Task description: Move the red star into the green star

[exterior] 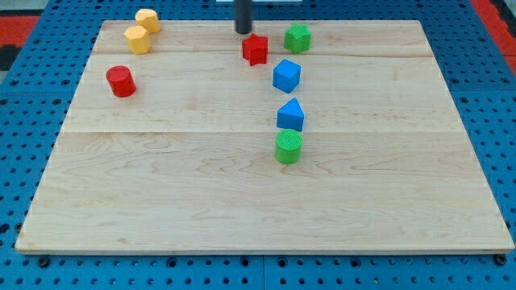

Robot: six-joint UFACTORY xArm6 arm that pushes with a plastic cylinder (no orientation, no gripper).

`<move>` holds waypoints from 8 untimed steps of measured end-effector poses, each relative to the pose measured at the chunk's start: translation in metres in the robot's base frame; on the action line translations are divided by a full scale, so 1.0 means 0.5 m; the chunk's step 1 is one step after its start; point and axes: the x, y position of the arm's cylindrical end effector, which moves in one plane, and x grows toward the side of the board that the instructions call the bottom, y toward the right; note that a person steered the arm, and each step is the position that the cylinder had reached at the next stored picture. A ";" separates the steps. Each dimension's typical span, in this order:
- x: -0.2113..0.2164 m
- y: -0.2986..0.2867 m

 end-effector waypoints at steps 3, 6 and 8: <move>0.015 -0.018; 0.173 -0.127; 0.124 0.129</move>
